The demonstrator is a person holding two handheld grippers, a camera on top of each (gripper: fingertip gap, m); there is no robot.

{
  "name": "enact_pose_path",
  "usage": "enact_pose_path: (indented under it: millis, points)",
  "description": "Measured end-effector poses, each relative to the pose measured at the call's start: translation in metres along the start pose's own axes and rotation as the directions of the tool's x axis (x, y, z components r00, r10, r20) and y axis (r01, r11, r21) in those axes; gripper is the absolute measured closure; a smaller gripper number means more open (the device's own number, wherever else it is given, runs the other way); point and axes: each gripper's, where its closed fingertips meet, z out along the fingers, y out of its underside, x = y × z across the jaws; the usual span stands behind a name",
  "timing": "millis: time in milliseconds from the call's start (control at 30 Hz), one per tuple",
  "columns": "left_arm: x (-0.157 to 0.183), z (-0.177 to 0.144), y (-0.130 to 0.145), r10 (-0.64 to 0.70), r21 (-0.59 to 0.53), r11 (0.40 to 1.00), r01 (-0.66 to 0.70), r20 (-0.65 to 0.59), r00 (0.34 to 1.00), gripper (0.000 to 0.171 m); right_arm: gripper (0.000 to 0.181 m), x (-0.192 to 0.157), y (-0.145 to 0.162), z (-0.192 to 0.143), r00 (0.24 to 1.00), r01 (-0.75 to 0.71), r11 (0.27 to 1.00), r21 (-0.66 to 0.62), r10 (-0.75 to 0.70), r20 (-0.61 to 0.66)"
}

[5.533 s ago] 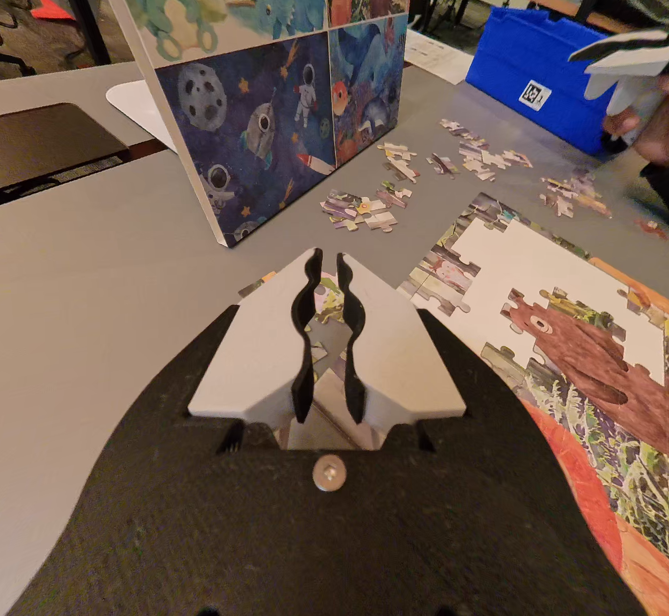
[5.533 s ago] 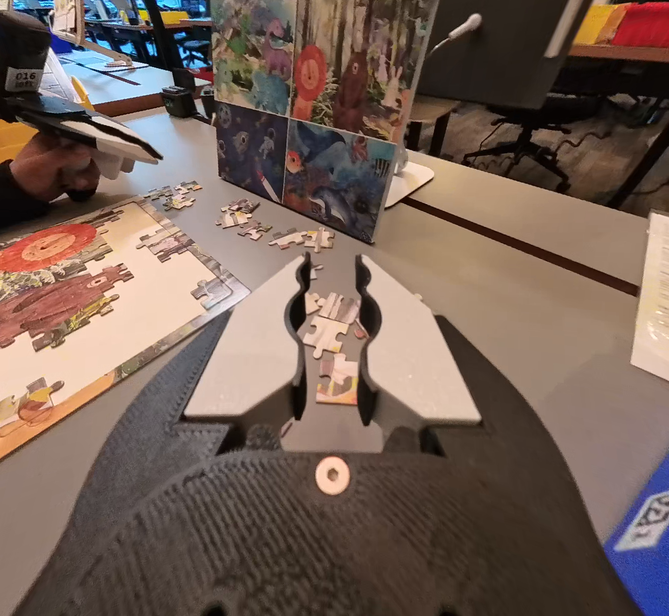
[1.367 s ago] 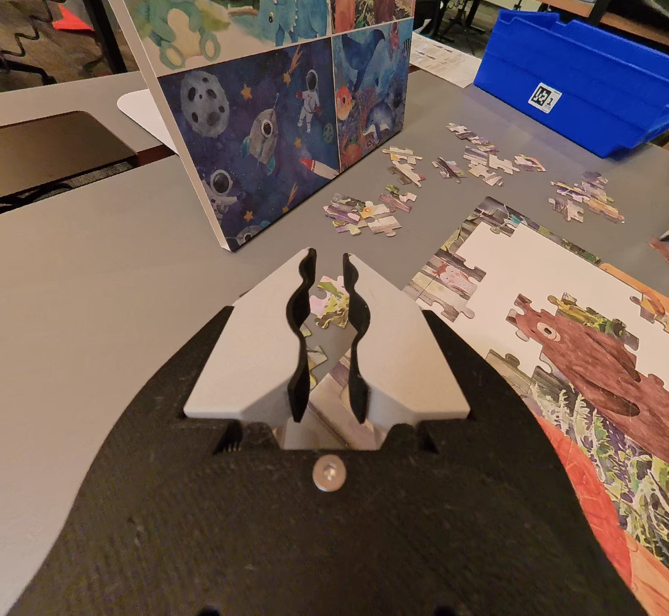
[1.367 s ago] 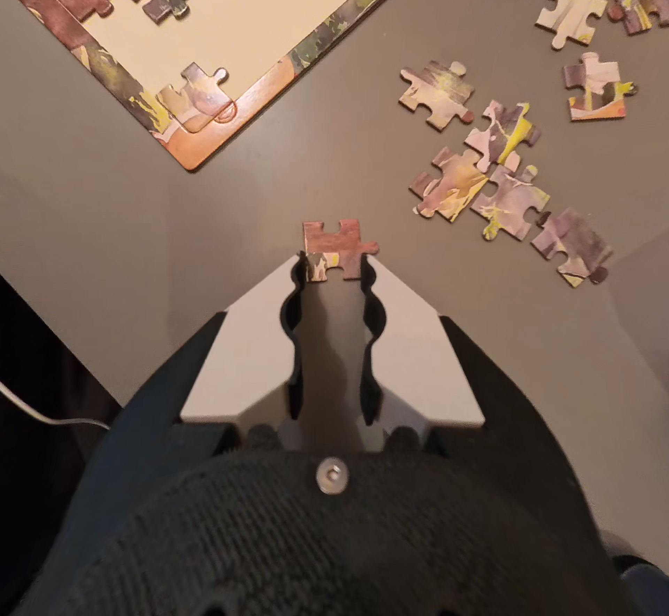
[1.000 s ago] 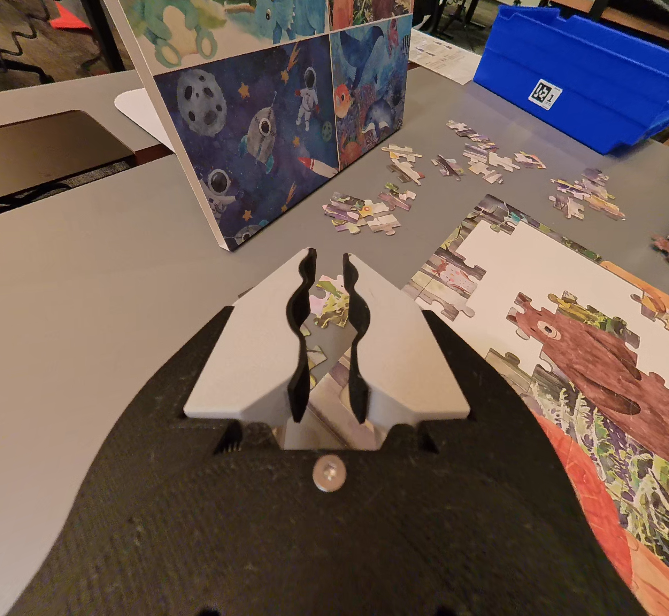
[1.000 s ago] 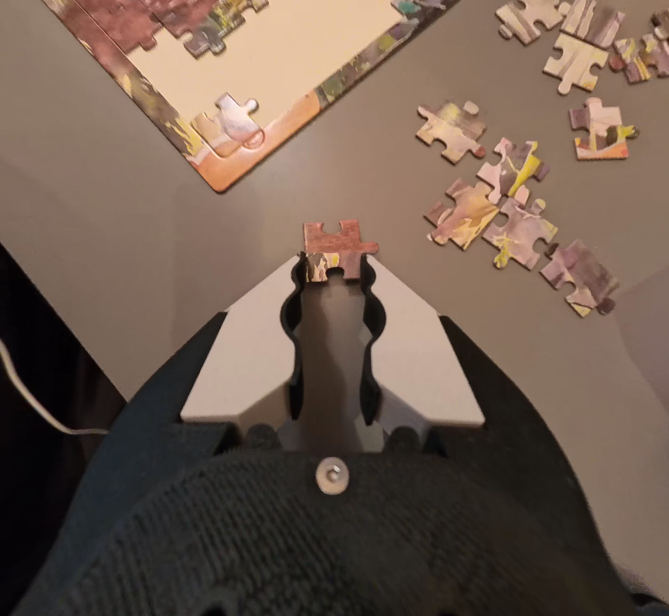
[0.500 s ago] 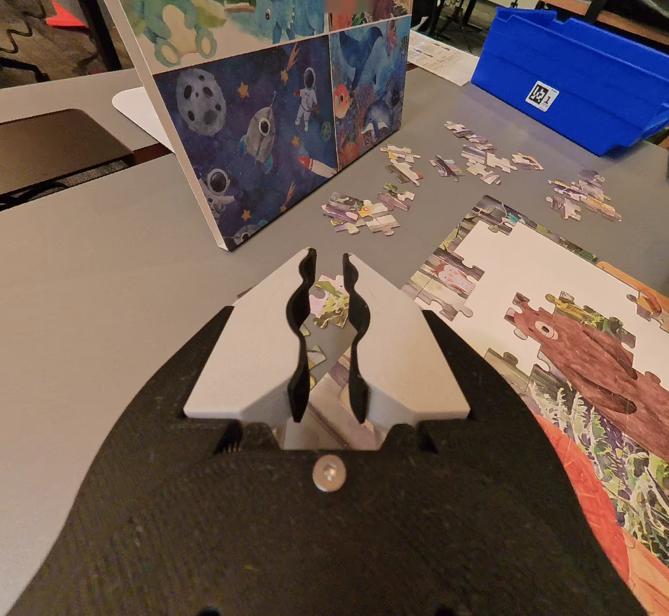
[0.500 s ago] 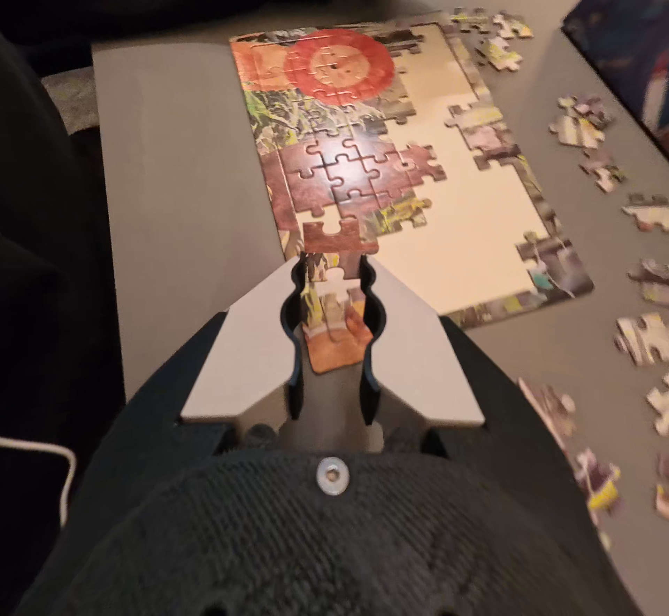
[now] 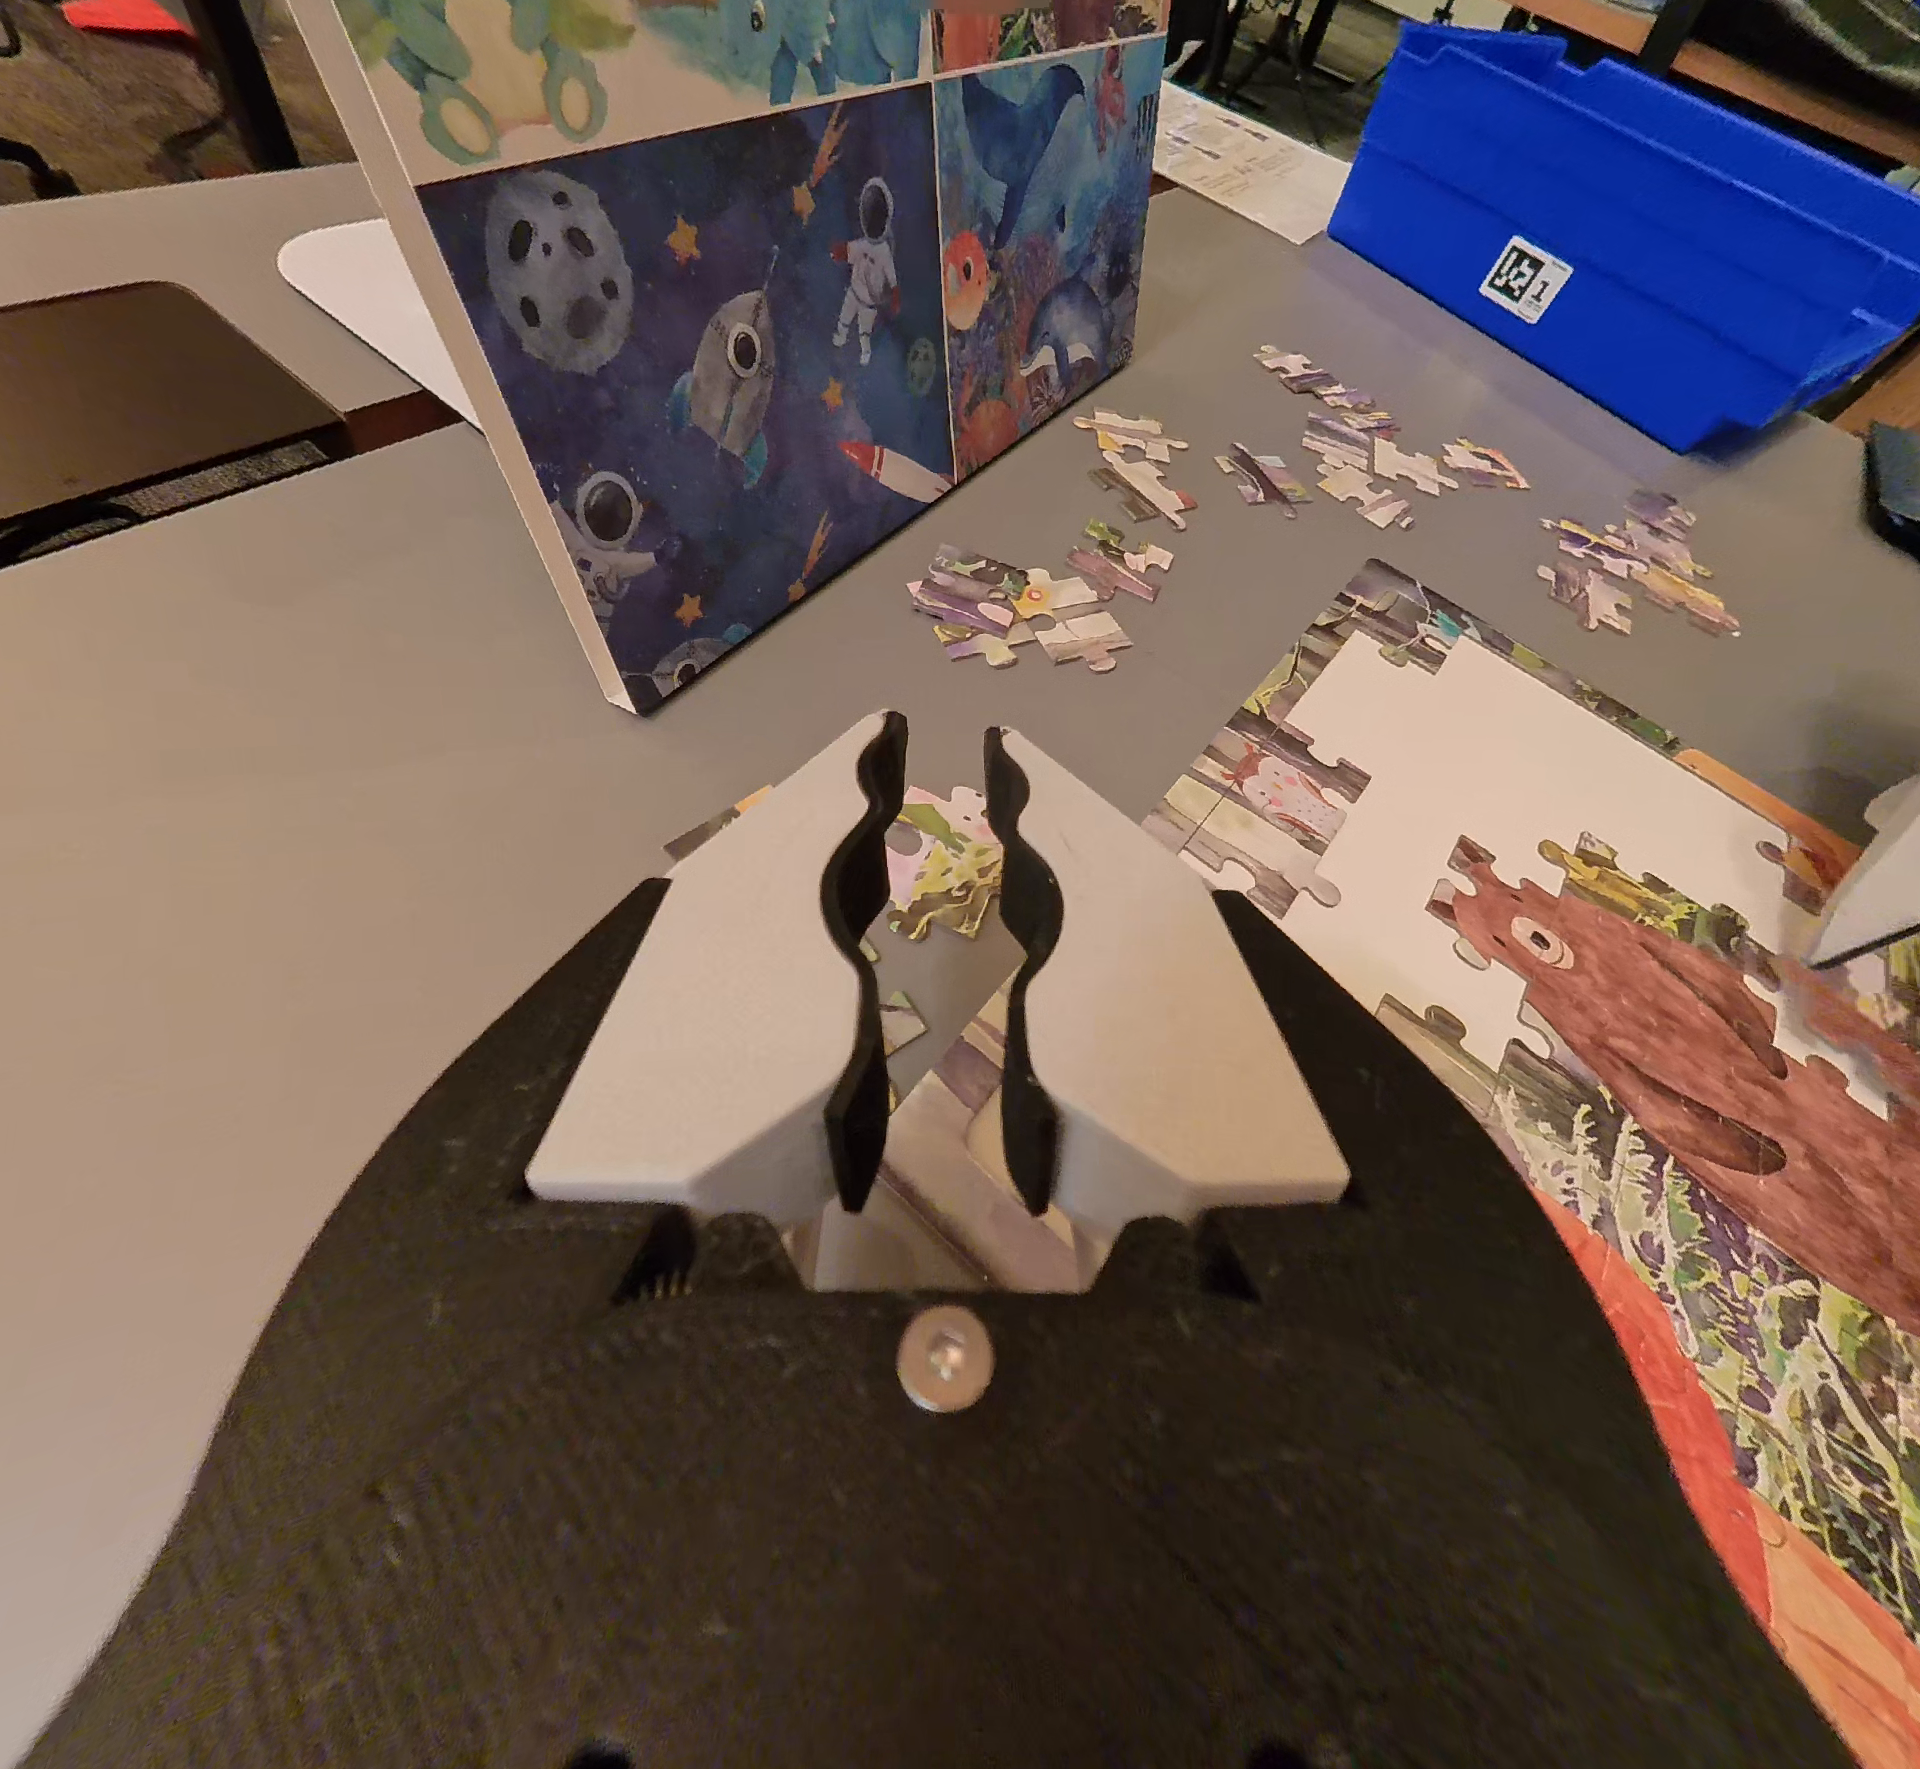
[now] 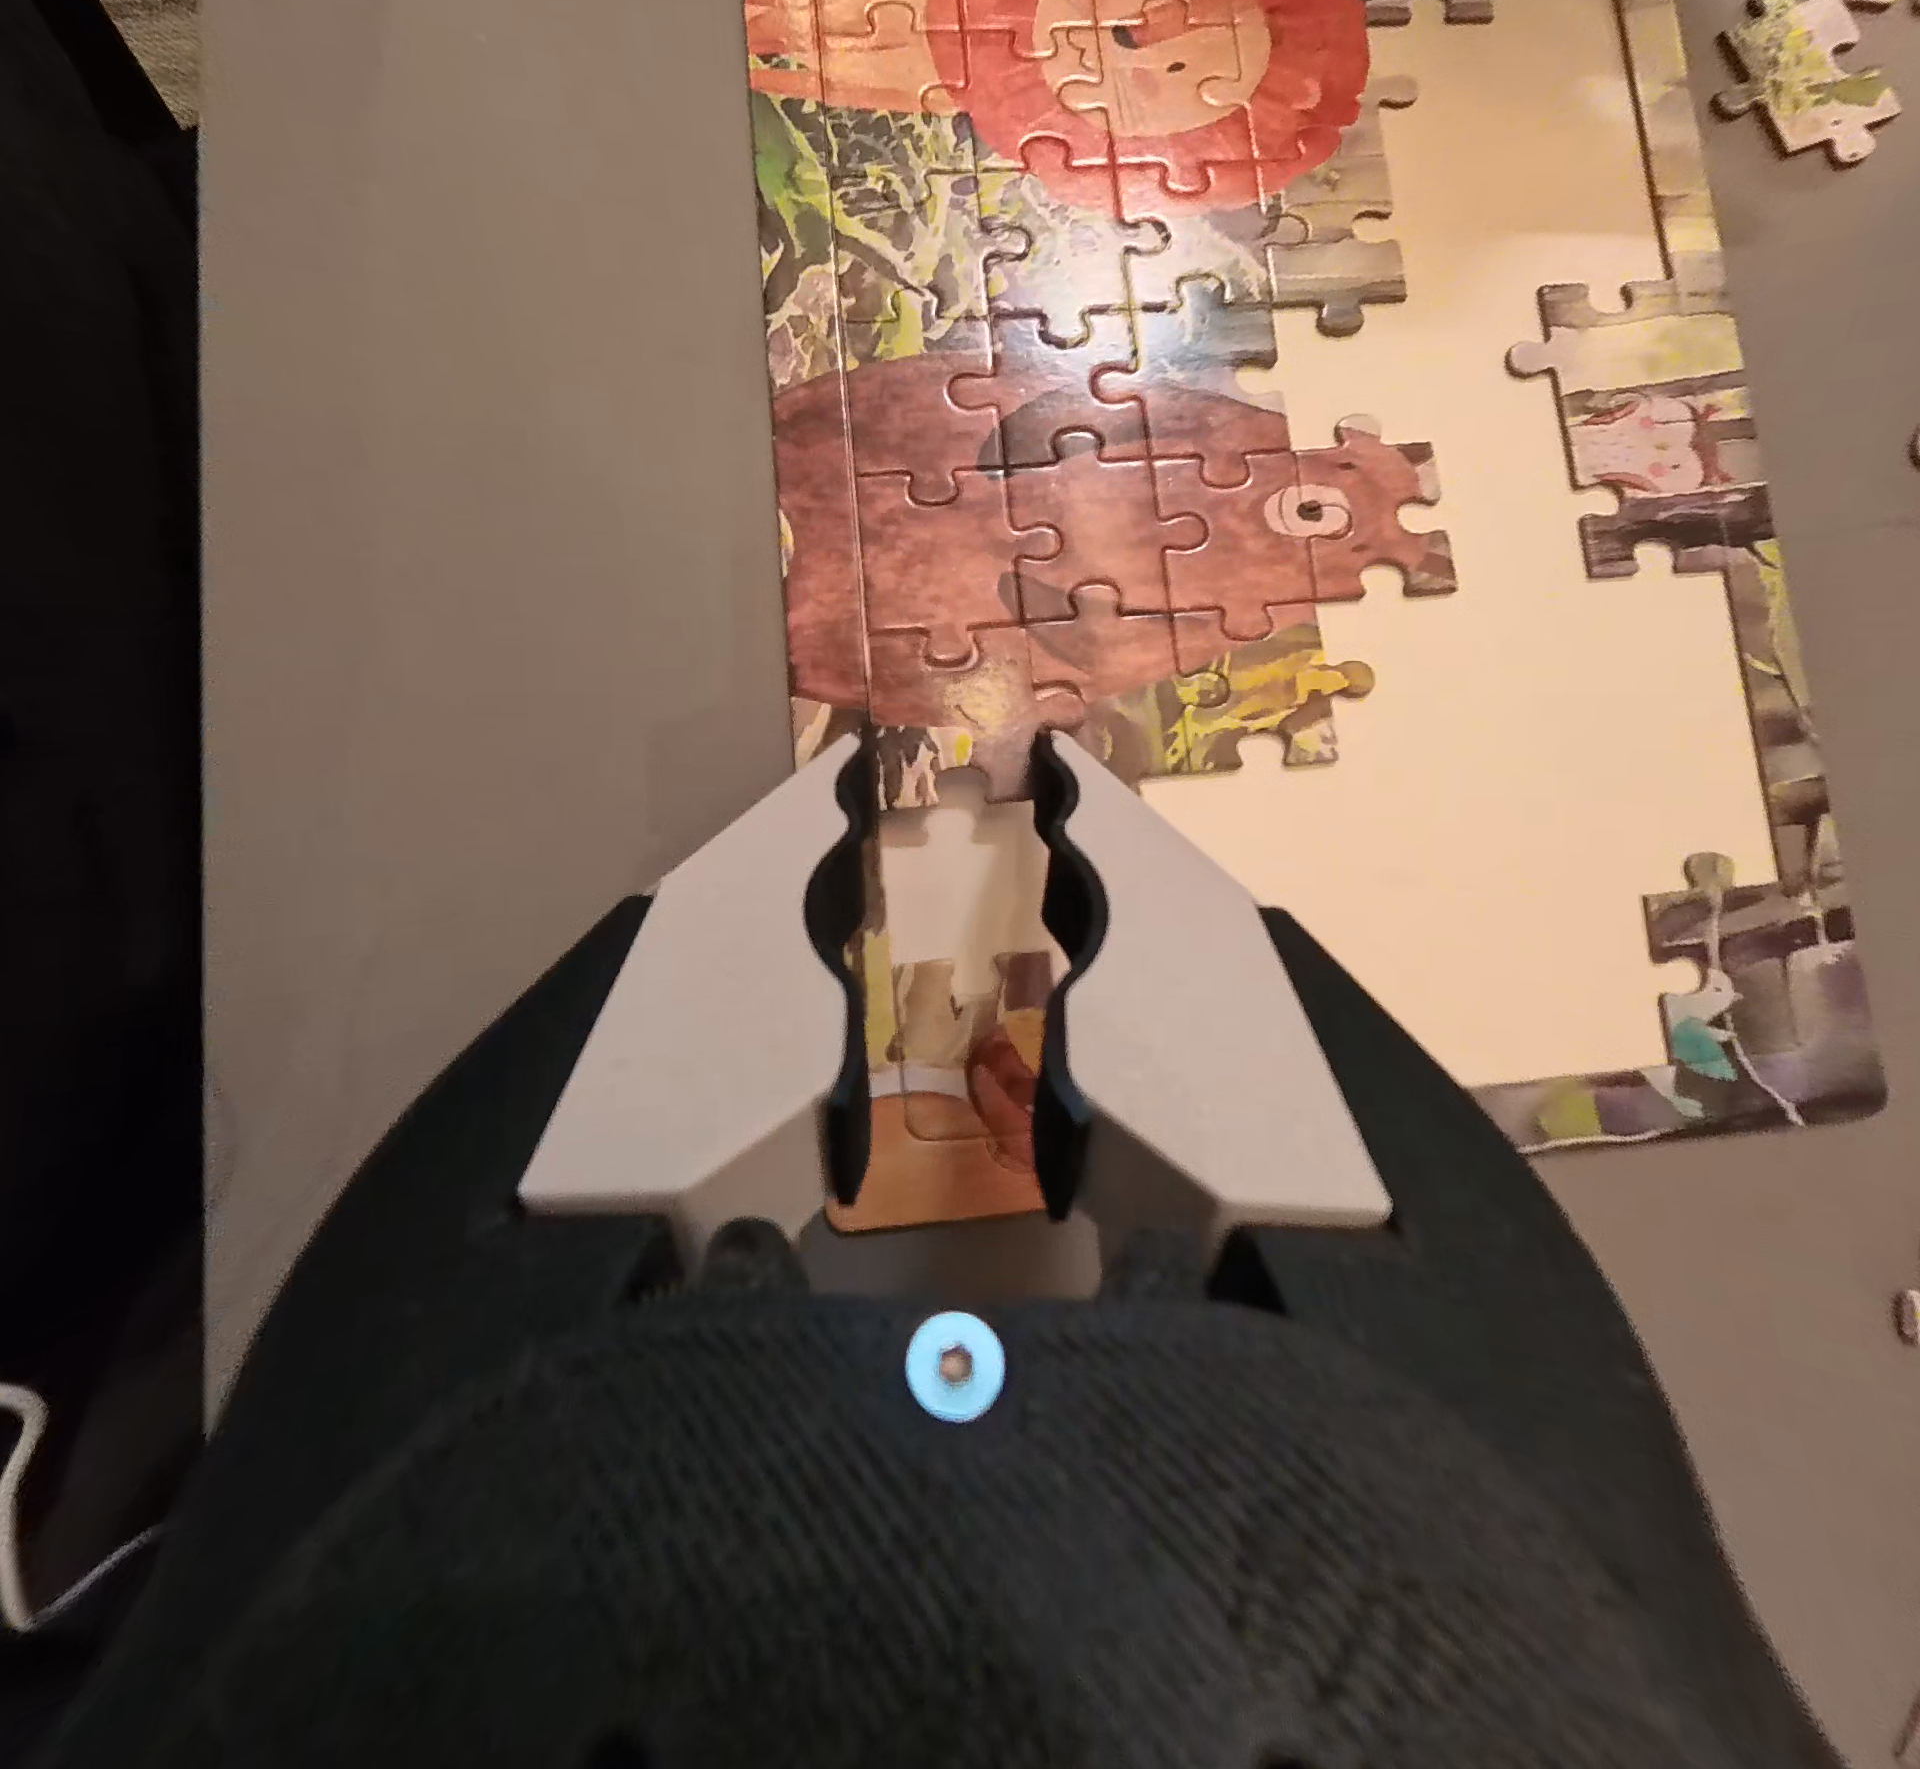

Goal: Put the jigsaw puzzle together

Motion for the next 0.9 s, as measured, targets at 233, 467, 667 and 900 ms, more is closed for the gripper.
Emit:
enact_pose_path:
  millis: [233, 467, 667, 900]
  points:
    - [-0.0007, -0.0001, 0.0, -0.007, 0.0, 1.0, 0.007, -0.001, 1.0, 0.159, 0.153, -0.0003, -0.0024, 0.0025, 1.0, 0.016, 1.0, -0.002, -0.016, 0.017]
    - [-0.0009, 0.0001, 0.0002, -0.01, -0.001, 1.0, 0.01, -0.003, 1.0, 0.159, 0.153, -0.0016, -0.0001, 0.005, 1.0, 0.023, 0.999, -0.029, -0.023, 0.018]
    - [-0.0009, 0.0001, 0.0003, -0.01, -0.003, 1.0, 0.01, -0.003, 1.0, 0.159, 0.153, -0.0011, 0.0007, 0.0057, 0.999, 0.031, 0.999, -0.035, -0.031, 0.015]
    - [-0.001, 0.0001, 0.0003, -0.01, -0.002, 1.0, 0.01, -0.003, 1.0, 0.159, 0.153, -0.0009, -0.0005, 0.0053, 0.999, 0.042, 0.999, -0.034, -0.041, 0.009]
